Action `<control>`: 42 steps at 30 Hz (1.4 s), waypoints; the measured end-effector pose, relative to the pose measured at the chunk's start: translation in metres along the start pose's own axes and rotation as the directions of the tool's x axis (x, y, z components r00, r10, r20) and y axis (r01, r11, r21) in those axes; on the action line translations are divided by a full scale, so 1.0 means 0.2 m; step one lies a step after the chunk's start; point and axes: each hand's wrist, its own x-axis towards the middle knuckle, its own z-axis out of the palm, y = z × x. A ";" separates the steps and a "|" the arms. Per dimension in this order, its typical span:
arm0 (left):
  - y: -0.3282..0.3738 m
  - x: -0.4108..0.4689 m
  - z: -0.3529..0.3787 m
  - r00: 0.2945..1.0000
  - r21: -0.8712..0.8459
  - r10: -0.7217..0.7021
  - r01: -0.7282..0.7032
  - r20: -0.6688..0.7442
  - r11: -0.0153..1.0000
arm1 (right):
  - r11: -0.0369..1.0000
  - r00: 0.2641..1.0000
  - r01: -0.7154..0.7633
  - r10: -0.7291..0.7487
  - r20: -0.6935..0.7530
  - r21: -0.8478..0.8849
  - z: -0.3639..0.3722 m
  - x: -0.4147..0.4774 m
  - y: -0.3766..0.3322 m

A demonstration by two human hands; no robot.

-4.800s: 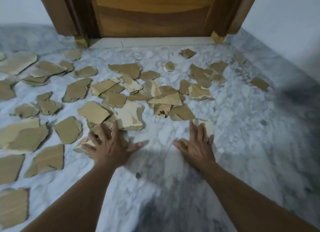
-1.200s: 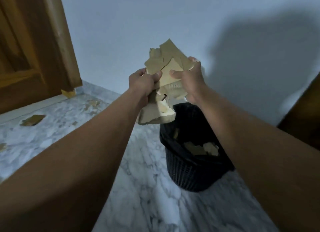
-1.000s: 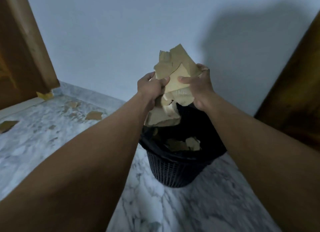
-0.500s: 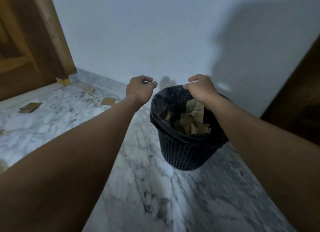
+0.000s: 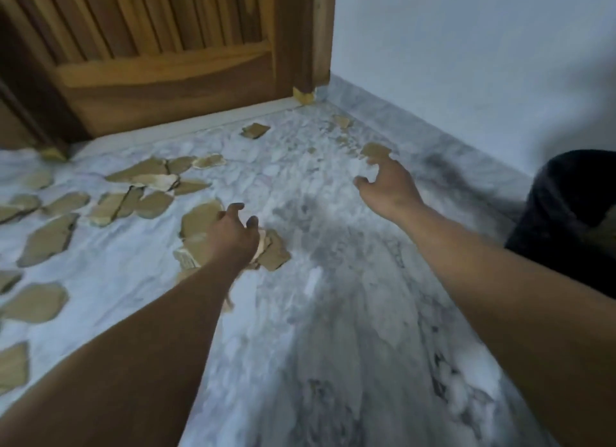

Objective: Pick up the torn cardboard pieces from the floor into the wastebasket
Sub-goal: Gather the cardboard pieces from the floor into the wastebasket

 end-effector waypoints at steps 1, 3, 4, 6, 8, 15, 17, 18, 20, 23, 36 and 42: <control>-0.14 0.00 -0.01 1.000 0.068 -0.021 0.020 0.005 0.997 | 1.000 0.997 -0.017 0.017 0.072 0.000 0.15 0.00 -0.02; -0.37 0.00 -0.01 0.999 0.207 -0.030 0.022 0.034 0.978 | 0.999 0.971 -0.031 0.036 0.235 -0.025 0.45 -0.04 -0.04; -0.47 0.00 -0.01 0.998 0.266 -0.025 0.009 0.058 0.964 | 0.999 0.951 -0.026 0.039 0.308 -0.047 0.61 -0.06 -0.04; -0.63 0.02 0.01 0.992 0.329 -0.007 -0.035 0.124 0.944 | 0.997 0.917 -0.018 0.047 0.397 -0.077 0.89 -0.11 -0.07; -0.74 0.07 0.04 0.982 0.364 0.033 -0.100 0.187 0.926 | 0.996 0.914 -0.025 0.059 0.401 -0.088 1.13 -0.13 -0.11; -0.90 0.31 0.00 0.987 0.349 0.154 -0.162 0.052 0.923 | 0.970 0.959 0.046 0.024 0.283 -0.238 1.54 0.04 -0.29; -0.93 0.37 -0.02 0.976 0.366 0.217 -0.209 0.020 0.907 | 0.974 0.966 0.115 -0.064 0.251 -0.196 1.58 0.13 -0.36; -0.94 0.39 -0.02 0.979 0.335 0.206 -0.197 0.010 0.921 | 0.973 0.960 0.167 -0.123 0.251 -0.161 1.61 0.17 -0.39; -0.96 0.41 -0.01 0.990 0.296 0.137 -0.137 0.022 0.945 | 0.968 0.928 0.248 -0.225 0.296 -0.045 1.66 0.22 -0.47; -0.98 0.39 0.01 0.999 0.320 0.054 -0.053 0.003 0.946 | 0.958 0.910 0.280 -0.287 0.301 0.067 1.74 0.28 -0.56; -0.92 0.34 0.00 0.956 0.287 -0.196 0.255 -0.219 0.923 | 0.965 0.842 0.228 -0.128 0.525 -0.131 1.69 0.22 -0.72; -0.87 0.24 -0.01 0.966 0.249 -0.160 0.208 -0.201 0.946 | 0.976 0.885 -0.118 0.019 0.466 0.185 1.62 -0.05 -0.61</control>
